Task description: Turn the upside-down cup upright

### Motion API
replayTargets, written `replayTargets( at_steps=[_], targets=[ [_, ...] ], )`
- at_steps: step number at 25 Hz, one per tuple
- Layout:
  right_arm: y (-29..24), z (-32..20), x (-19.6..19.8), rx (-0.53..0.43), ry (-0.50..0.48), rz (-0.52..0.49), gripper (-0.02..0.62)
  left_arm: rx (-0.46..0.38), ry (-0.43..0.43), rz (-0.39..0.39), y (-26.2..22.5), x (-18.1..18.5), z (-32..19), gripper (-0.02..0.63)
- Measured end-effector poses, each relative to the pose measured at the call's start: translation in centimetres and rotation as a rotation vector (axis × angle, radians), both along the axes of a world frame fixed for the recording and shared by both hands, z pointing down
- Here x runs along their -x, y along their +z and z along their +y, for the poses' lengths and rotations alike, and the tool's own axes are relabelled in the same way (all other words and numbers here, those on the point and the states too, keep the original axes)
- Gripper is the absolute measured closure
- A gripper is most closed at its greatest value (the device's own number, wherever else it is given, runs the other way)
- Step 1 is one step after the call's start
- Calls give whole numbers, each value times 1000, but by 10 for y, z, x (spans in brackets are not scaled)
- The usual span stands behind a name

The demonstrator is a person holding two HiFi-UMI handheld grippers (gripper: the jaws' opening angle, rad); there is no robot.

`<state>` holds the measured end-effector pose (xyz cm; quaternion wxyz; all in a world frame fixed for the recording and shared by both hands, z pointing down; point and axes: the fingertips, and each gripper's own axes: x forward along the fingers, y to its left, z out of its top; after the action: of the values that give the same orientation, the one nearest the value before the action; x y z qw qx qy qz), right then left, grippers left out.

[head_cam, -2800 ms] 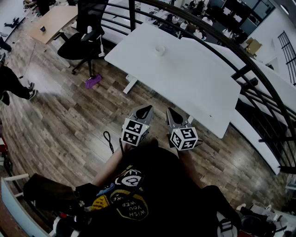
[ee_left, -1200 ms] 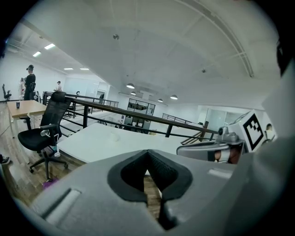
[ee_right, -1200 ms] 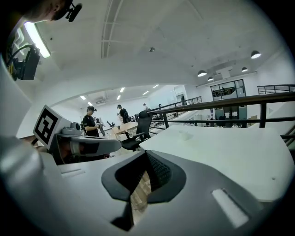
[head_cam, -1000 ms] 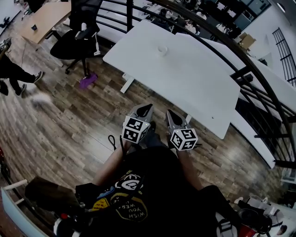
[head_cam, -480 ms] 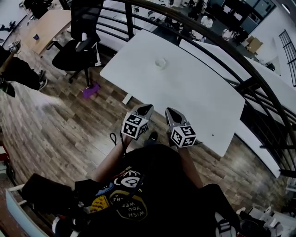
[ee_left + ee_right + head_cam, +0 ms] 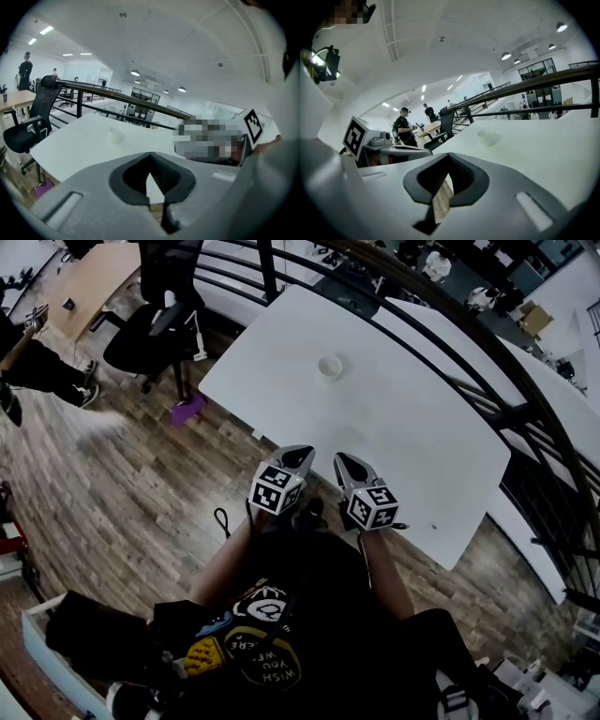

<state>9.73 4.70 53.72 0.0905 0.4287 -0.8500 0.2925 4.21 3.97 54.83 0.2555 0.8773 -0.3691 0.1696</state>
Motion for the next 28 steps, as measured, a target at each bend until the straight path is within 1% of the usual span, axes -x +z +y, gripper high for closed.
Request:
replayTargets(
  at_steps=[3,7,10,12,14,17,20,22,23,24,25,28],
  targets=[
    [15,-28,7,6,19,24,595,20,-5,-25,11,13,-29,603],
    [44,-66,20,79,65,17,597,38,21,-26,24,23,-63,601],
    [66,-94,29,70,106,45,595,68,44,-42,41,29,-86,603],
    [82,-109,30,46,131,77,595,79,58,-44,49,31,-98,603],
    [98,-127,29,27,150,121,595,77,57,-24,55,32,-115,603],
    [129,-158,33,36,156,196,595,102,9,-8,80,38,-148,601],
    [149,-182,30,29,155,261,594,129,-18,-41,97,38,-166,601],
    [158,-202,23,20,149,288,495,133,-33,-65,103,36,-176,603],
    [164,-211,20,19,149,295,448,142,-43,-63,105,35,-178,603],
    [169,-220,17,20,152,298,373,154,-52,-52,105,35,-178,601],
    [173,-229,14,18,156,301,327,165,-60,-35,104,35,-177,601],
    [181,-256,9,-15,142,329,240,180,-79,5,97,35,-173,603]
  ],
)
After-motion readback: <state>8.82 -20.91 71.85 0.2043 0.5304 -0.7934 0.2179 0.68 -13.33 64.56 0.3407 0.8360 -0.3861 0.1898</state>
